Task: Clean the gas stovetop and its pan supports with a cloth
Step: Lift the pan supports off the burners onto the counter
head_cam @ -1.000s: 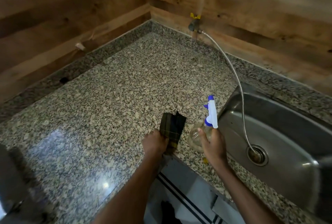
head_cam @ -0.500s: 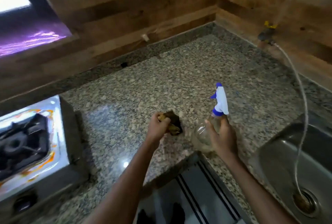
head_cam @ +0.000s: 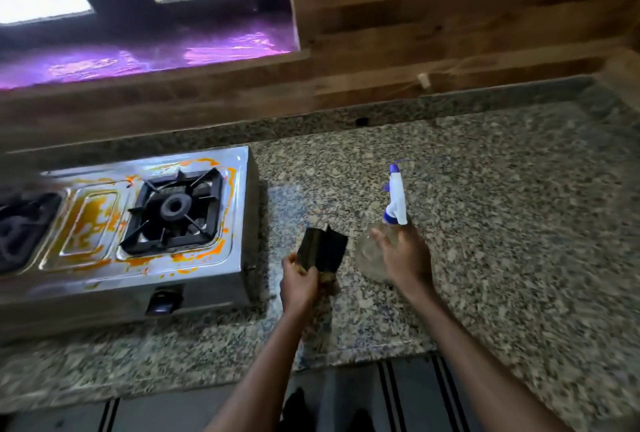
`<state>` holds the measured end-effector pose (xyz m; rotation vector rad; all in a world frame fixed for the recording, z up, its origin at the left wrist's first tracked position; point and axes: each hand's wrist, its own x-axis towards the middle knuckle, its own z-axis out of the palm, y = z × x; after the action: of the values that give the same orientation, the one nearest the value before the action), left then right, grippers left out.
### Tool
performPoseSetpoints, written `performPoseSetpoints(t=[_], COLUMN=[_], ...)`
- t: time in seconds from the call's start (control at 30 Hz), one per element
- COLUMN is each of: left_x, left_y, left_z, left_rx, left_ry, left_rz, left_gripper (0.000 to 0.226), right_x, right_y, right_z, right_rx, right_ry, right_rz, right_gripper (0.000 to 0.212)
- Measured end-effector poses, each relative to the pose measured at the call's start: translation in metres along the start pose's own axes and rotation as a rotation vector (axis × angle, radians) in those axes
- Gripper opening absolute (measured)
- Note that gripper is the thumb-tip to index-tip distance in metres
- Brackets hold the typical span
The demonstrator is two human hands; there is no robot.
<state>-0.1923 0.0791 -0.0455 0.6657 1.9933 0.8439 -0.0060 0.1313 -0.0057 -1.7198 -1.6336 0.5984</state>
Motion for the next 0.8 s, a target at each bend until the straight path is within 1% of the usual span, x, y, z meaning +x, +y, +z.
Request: performPoseSetpoints(t=[0.1, 0.17, 0.2, 0.23, 0.3, 0.37, 0.43, 0.5, 0.57, 0.6, 0.7, 0.8], left_x=[-0.014, -0.018, -0.017, -0.018, -0.013, -0.014, -0.018, -0.020, -0.023, -0.024, -0.029, -0.037], left_y=[-0.009, -0.015, -0.021, -0.025, -0.036, -0.040, -0.041, -0.042, -0.038, -0.032, -0.010, 0.013], left_z=[-0.004, -0.005, -0.005, -0.004, -0.002, 0.001, 0.000, -0.003, -0.008, -0.011, -0.024, -0.049], left_rx=[0.322, 0.633, 0.772, 0.875, 0.990, 1.014, 1.011, 1.001, 0.965, 0.930, 0.778, 0.554], left_ry=[0.067, 0.114, 0.133, 0.147, 0.128, 0.065, 0.045, 0.049, 0.054, 0.054, 0.074, 0.163], left_rz=[0.177, 0.277, 0.347, 0.431, 0.589, 0.641, 0.682, 0.743, 0.785, 0.803, 0.875, 0.882], left_gripper=[0.054, 0.069, 0.072, 0.068, 0.047, 0.035, 0.032, 0.033, 0.036, 0.036, 0.031, 0.022], right_x=[-0.007, -0.007, -0.006, -0.006, -0.006, -0.010, -0.016, -0.029, -0.049, -0.060, -0.082, -0.083], right_y=[0.007, 0.009, 0.010, 0.011, 0.014, 0.016, 0.015, 0.011, 0.005, 0.002, -0.014, -0.045], right_z=[0.012, 0.015, 0.015, 0.015, 0.015, 0.014, 0.013, 0.009, 0.004, 0.003, 0.008, 0.023], right_rx=[-0.024, -0.034, -0.040, -0.051, -0.061, -0.039, 0.006, 0.100, 0.190, 0.214, 0.287, 0.325], right_ry=[-0.023, -0.031, -0.031, -0.033, -0.040, -0.048, -0.030, 0.078, 0.207, 0.223, 0.104, 0.011], right_rz=[-0.085, -0.101, -0.103, -0.107, -0.124, -0.153, -0.158, -0.062, -0.037, -0.053, -0.118, -0.176], right_gripper=[0.040, 0.043, 0.044, 0.045, 0.047, 0.046, 0.047, 0.049, 0.040, 0.034, 0.026, 0.017])
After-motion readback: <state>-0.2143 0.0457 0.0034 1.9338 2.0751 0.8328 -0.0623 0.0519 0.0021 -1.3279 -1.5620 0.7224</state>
